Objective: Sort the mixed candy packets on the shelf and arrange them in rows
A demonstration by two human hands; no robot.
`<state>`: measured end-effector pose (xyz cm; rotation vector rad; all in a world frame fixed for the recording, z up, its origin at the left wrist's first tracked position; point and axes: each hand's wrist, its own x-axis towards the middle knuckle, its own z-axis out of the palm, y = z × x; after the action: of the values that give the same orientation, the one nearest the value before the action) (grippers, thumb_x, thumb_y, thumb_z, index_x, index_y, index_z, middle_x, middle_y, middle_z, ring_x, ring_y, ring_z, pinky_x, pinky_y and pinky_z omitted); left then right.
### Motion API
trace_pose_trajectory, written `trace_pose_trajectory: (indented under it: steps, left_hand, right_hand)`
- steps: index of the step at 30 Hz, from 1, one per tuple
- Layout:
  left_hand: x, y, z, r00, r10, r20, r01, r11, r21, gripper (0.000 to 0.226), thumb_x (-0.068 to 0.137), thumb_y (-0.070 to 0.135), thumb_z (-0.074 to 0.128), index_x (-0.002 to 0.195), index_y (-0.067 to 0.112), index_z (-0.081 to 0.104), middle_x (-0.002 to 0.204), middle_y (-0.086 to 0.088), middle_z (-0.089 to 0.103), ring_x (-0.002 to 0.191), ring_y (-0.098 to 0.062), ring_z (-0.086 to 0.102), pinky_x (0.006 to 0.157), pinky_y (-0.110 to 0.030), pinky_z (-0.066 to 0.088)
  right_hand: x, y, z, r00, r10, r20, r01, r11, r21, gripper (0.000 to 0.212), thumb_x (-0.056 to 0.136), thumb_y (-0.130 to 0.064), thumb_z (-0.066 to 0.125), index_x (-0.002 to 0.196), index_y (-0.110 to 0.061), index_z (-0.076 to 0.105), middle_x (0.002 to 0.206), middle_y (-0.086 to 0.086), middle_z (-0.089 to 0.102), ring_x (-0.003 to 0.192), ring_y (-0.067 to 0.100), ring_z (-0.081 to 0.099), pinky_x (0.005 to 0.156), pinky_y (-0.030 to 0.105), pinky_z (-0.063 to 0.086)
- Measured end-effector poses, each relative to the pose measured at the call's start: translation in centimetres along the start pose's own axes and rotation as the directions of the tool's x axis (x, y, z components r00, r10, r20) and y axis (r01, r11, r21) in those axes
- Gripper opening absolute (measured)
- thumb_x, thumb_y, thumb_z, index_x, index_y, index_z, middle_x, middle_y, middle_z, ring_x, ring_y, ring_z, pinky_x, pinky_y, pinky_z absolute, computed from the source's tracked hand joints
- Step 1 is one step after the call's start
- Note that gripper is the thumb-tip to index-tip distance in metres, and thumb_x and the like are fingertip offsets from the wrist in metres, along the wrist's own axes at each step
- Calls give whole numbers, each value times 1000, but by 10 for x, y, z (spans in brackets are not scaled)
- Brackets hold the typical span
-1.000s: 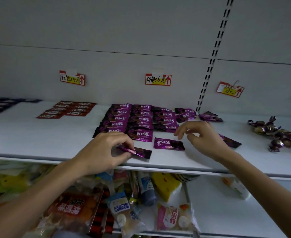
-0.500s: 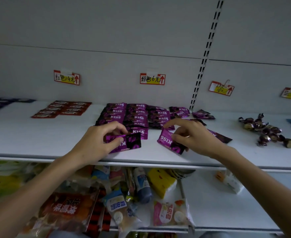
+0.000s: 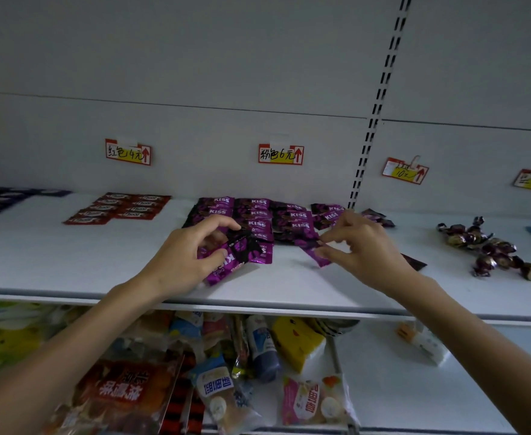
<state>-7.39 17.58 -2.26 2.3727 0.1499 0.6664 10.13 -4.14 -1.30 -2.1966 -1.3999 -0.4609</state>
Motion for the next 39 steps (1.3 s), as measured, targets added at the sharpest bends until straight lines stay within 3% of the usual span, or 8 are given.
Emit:
trace_pose_trajectory:
  steps: [3, 7, 14, 17, 23, 27, 34, 39]
  left_hand:
    - [-2, -5, -3, 1000, -25, -8, 25, 1000, -5, 36, 87, 11, 61, 107, 40, 52, 95, 16, 59, 85, 8, 57, 66, -2, 42]
    - [-6, -11, -9, 998, -61, -19, 60, 998, -27, 33, 87, 11, 62, 108, 36, 56, 96, 19, 59, 85, 14, 57, 66, -2, 43]
    - [-19, -18, -27, 990, 77, -117, -64, 992, 111, 32, 78, 7, 72, 89, 36, 65, 89, 27, 63, 87, 9, 58, 74, -4, 43]
    - [-34, -27, -34, 988, 153, -10, -145, 957, 252, 12, 75, 30, 68, 86, 33, 70, 92, 23, 63, 92, 3, 55, 78, -12, 44]
    - [-53, -42, -37, 998, 63, -23, -58, 978, 199, 34, 73, 54, 57, 102, 38, 64, 101, 22, 61, 98, 2, 56, 82, -19, 48]
    - [-51, -42, -37, 997, 15, -78, 8, 956, 292, 41, 71, 67, 50, 88, 33, 68, 90, 22, 59, 86, -1, 57, 74, -32, 51]
    - [-48, -29, -21, 996, -41, -77, 78, 808, 584, 84, 62, 85, 23, 117, 34, 61, 88, 14, 47, 78, -4, 45, 57, -8, 25]
    - [-52, -32, -37, 998, -56, 39, 26, 841, 541, 78, 66, 77, 23, 122, 35, 59, 87, 21, 44, 83, 1, 43, 63, -9, 30]
  right_hand:
    - [-6, -2, 12, 990, -139, 7, 138, 983, -117, 12, 77, -23, 74, 86, -15, 75, 86, 0, 58, 72, 10, 50, 58, 26, 49]
    - [-5, -5, 17, 987, -51, 156, 56, 998, -32, 26, 84, -40, 62, 94, -19, 73, 90, -4, 64, 75, 9, 57, 65, 23, 49]
    - [10, -3, 29, 989, -26, 142, 32, 999, -40, 9, 85, -18, 65, 91, -15, 72, 85, -6, 57, 68, 4, 48, 60, 5, 33]
    - [14, -4, 32, 989, -15, 145, 20, 999, -38, 7, 84, -14, 65, 85, -13, 72, 84, -3, 59, 68, 9, 51, 59, 5, 33]
    - [18, -4, 33, 989, -19, 150, 22, 1000, -21, 7, 83, -13, 65, 85, -13, 72, 84, -5, 57, 71, 10, 54, 66, 19, 44]
    - [17, -6, 36, 993, -2, 122, 4, 1000, -12, 7, 82, -13, 63, 81, -15, 71, 81, -9, 55, 71, 11, 55, 63, 19, 43]
    - [18, -7, 40, 995, 4, 97, -4, 1000, 1, 6, 81, -12, 63, 80, -13, 68, 81, -6, 58, 71, 15, 57, 66, 31, 51]
    - [16, -7, 39, 996, -18, 83, 18, 1000, 0, 6, 81, -10, 63, 80, -11, 69, 80, -4, 59, 69, 15, 56, 64, 27, 49]
